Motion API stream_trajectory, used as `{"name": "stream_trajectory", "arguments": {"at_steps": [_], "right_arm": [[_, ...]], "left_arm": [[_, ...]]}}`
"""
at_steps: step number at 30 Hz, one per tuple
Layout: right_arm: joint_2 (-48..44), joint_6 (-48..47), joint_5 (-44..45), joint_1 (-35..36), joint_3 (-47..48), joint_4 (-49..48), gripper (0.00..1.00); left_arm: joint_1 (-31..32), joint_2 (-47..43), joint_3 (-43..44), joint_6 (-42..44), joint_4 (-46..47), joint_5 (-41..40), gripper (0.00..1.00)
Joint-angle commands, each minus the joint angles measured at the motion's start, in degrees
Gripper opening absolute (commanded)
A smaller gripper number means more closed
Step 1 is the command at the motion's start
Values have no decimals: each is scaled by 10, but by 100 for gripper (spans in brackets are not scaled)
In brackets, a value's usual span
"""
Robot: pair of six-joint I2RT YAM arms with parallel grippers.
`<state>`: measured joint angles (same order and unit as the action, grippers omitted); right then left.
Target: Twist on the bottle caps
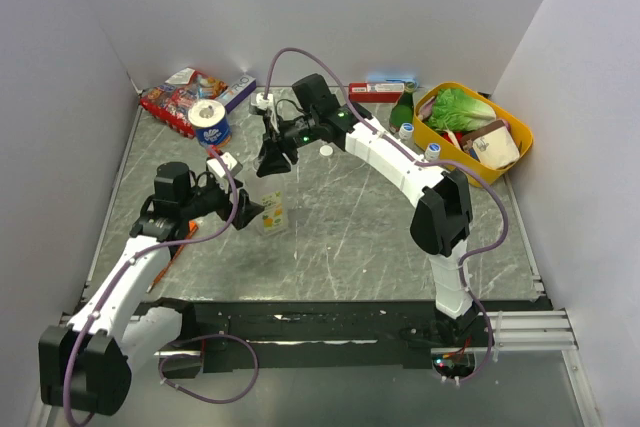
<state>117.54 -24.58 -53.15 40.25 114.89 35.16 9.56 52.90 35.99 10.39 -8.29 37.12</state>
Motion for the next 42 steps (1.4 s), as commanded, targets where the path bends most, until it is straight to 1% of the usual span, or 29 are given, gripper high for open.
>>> {"name": "stream_trajectory", "arguments": {"at_steps": [1,5,7,10,12,13,14,16,17,18,19,20,21,22,23,25,26,27,29,31,32,33,34,35,36,37,39,40,42], "right_arm": [[-64,51,-57,-1,23,-44,10],[-75,90,-69,-8,31,-66,3],[-78,102,-72,-13,35,-76,2],[-82,143,-86,-23,41,-101,0],[-86,179,-95,-27,33,-119,0],[-86,182,-95,-27,31,-124,0],[-89,180,-95,-27,27,-123,0],[-89,178,-93,-28,24,-120,0],[-86,170,-90,-27,24,-115,0],[-86,165,-87,-27,24,-110,0],[-82,161,-86,-27,23,-101,0],[-81,154,-83,-28,23,-96,8],[-80,150,-76,-28,22,-91,17],[-83,146,-56,-29,28,-84,30],[-85,126,-45,-32,39,-58,50],[-105,96,-16,-54,80,-31,60],[-110,79,-10,-70,96,-14,67],[-114,72,-6,-104,112,-4,69],[-109,33,5,-144,147,13,72],[-83,-35,47,-175,165,75,73],[-72,-113,83,-180,165,98,72],[-57,-150,101,-184,163,130,71],[-20,-211,122,-185,169,147,69],[2,-232,153,-185,177,158,68],[25,-248,167,-185,189,177,67],[75,-268,182,-185,220,185,64],[126,-279,210,-185,262,202,63],[166,-286,216,-185,293,209,62],[188,-289,226,-185,296,197,61]], "left_arm": [[-2,46,3,2,95,102,96],[-2,81,10,-4,120,149,96],[-2,96,11,-6,135,160,96],[-2,113,14,-18,151,175,96],[-2,122,15,-34,177,204,96],[-2,132,17,-36,183,217,96],[-2,138,25,-36,186,245,96],[-2,160,37,-42,180,258,96],[-2,165,50,-44,167,260,99],[-2,171,55,-41,159,262,98],[-2,175,63,-35,152,264,88],[-2,176,66,-21,144,266,83],[-1,177,69,-16,129,259,78],[-1,177,71,-15,124,255,74],[-2,176,71,-7,116,250,73],[-1,168,68,0,90,226,67],[-2,163,66,13,85,220,65],[-2,150,63,22,48,206,60],[-2,133,49,42,29,193,57],[-2,103,33,52,7,172,46],[-2,93,30,50,6,161,37],[-2,76,27,46,4,149,22],[-2,69,25,32,0,126,15],[-2,63,24,26,0,115,7],[-2,51,25,17,2,103,1],[-2,47,27,3,2,89,1],[-2,38,32,3,-8,72,1],[-2,36,39,2,-11,69,1],[-2,35,44,5,-28,63,1]]}}
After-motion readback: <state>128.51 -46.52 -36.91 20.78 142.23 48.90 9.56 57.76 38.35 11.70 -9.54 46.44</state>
